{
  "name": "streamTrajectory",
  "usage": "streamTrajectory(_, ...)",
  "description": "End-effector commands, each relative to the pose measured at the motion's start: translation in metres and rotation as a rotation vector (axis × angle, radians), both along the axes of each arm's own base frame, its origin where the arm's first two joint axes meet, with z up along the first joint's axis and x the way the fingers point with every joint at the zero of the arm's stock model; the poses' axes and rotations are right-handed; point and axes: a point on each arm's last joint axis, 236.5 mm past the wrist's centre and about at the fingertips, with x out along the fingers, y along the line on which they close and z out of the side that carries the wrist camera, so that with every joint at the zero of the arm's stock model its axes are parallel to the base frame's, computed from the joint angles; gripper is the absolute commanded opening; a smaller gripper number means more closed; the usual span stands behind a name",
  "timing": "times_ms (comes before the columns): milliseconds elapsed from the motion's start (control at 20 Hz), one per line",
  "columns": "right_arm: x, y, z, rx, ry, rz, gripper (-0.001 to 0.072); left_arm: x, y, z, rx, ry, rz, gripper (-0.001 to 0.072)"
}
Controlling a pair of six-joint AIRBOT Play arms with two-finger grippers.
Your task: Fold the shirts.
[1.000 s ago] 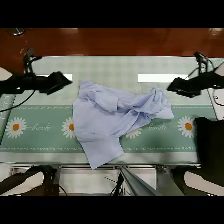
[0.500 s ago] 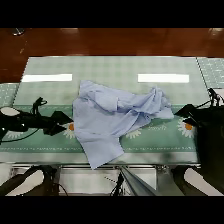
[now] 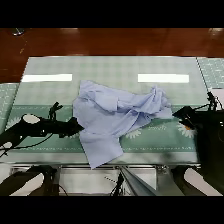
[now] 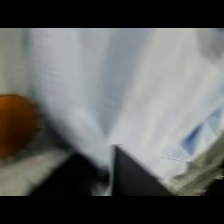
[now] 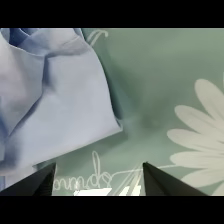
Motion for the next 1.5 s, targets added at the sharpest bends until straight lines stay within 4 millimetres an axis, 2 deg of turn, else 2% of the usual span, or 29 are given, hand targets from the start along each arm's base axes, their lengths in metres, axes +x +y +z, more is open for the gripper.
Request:
streamTrajectory(0,-0.001,0.005,-0.009,0.024,0.027,0.005,0.0617,0.017,-0.011,0.009,-0.018,-0.071,0.013,0.0043)
streamTrajectory(100,0.004,0.015,-0.020,0.039,0.041,0.033,0.0617,0.018,-0.013,0.012,-0.024,-0.073,0.010,0.0043)
streamTrajectory(300,0.042,0.029,-0.028,0.053,0.006,0.040,0.0617,0.015,-0.015,0.013,-0.036,-0.062,-0.001,0.0043)
streamTrajectory(400,0.051,0.043,-0.035,0.054,0.030,0.085,0.0585,0.014,-0.016,0.014,-0.038,-0.061,-0.002,0.0043)
streamTrajectory(450,0.052,0.051,-0.038,0.061,0.047,0.108,0.0422,0.014,-0.016,0.014,-0.038,-0.061,-0.002,0.0043)
streamTrajectory(500,0.053,0.060,-0.039,0.067,0.052,0.139,0.0172,0.015,-0.016,0.014,-0.039,-0.063,-0.003,0.0043)
streamTrajectory(550,0.057,0.064,-0.034,0.066,0.038,0.171,0.0024,0.018,-0.016,0.017,-0.040,-0.073,-0.004,0.0043)
streamTrajectory(600,0.066,0.065,-0.021,0.068,0.011,0.198,0.0023,0.025,-0.017,0.026,-0.050,-0.094,-0.008,0.0041)
streamTrajectory(650,0.077,0.066,0.003,0.073,-0.029,0.235,0.0023,0.038,-0.018,0.042,-0.062,-0.138,-0.016,0.0026)
streamTrajectory(700,0.096,0.064,0.037,0.059,-0.099,0.270,0.0023,0.058,-0.018,0.067,-0.077,-0.209,-0.017,0.0026)
streamTrajectory(750,0.116,0.060,0.077,0.028,-0.186,0.289,0.0022,0.083,-0.019,0.102,-0.095,-0.304,-0.003,0.0026)
streamTrajectory(800,0.139,0.054,0.130,-0.020,-0.297,0.284,0.0022,0.113,-0.017,0.151,-0.118,-0.433,0.025,0.0026)
streamTrajectory(850,0.158,0.049,0.186,-0.067,-0.417,0.274,0.0022,0.139,-0.013,0.205,-0.132,-0.572,0.053,0.0026)
streamTrajectory(900,0.172,0.046,0.253,-0.118,-0.558,0.265,0.0022,0.160,-0.008,0.269,-0.132,-0.731,0.072,0.0026)
streamTrajectory(950,0.175,0.044,0.313,-0.169,-0.680,0.261,0.0022,0.171,-0.004,0.332,-0.132,-0.878,0.083,0.0025)
streamTrajectory(1000,0.169,0.040,0.371,-0.241,-0.793,0.251,0.0022,0.173,0.003,0.398,-0.125,-1.032,0.090,0.0025)
streamTrajectory(1050,0.153,0.038,0.423,-0.317,-0.893,0.241,0.0022,0.166,0.009,0.454,-0.104,-1.163,0.087,0.0025)
streamTrajectory(1100,0.134,0.037,0.464,-0.380,-0.974,0.223,0.0022,0.153,0.017,0.506,-0.057,-1.297,0.083,0.0025)
streamTrajectory(1150,0.110,0.036,0.497,-0.441,-1.043,0.200,0.0022,0.137,0.026,0.547,0.003,-1.405,0.084,0.0024)
streamTrajectory(1200,0.082,0.036,0.524,-0.499,-1.107,0.177,0.0022,0.119,0.036,0.579,0.069,-1.483,0.100,0.0024)
streamTrajectory(1300,0.024,0.039,0.551,-0.589,-1.175,0.147,0.0022,0.076,0.059,0.628,0.241,-1.609,0.147,0.0024)
streamTrajectory(1450,-0.054,0.040,0.574,-0.707,-1.250,0.087,0.0022,0.013,0.084,0.657,0.448,-1.696,0.204,0.0024)
